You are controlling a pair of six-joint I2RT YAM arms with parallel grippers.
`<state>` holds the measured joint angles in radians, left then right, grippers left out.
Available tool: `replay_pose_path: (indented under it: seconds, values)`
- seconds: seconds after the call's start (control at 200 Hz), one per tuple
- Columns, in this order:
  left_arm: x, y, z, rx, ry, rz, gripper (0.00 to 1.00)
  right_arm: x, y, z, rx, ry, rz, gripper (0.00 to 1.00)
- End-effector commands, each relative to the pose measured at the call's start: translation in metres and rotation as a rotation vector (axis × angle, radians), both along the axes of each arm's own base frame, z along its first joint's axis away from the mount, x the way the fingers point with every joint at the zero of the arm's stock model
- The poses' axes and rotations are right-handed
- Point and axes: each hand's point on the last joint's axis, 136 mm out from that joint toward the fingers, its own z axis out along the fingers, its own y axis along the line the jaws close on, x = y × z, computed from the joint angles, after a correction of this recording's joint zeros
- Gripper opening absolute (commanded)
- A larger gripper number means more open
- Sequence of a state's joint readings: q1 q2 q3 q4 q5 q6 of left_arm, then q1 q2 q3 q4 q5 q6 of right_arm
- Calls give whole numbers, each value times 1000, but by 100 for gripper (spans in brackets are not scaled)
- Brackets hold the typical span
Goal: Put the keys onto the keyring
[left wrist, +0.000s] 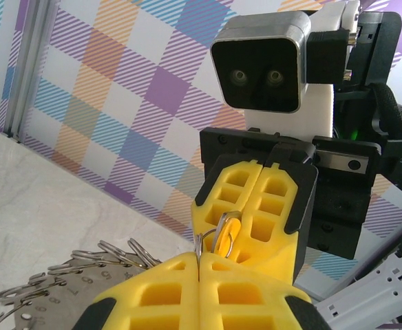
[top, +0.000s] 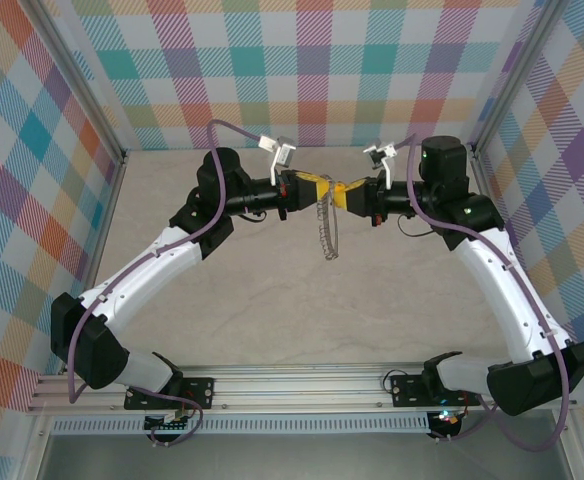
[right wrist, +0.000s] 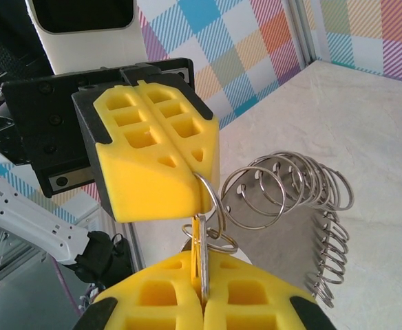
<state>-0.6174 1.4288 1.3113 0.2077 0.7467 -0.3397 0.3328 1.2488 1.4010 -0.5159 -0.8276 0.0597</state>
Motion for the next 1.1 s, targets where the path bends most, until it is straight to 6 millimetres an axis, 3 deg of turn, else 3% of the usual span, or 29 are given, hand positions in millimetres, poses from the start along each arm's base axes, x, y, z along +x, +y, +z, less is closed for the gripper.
replay_pose_path:
  seconds: [0.0,1.095]
  values:
    - [-10,3,18,-25,-64,-11,0,-5,-2,9,-1,-47,17,0]
    - [-11,5,11,-10,-59,-5,0,2,-15,17,-26,-84,-59,0]
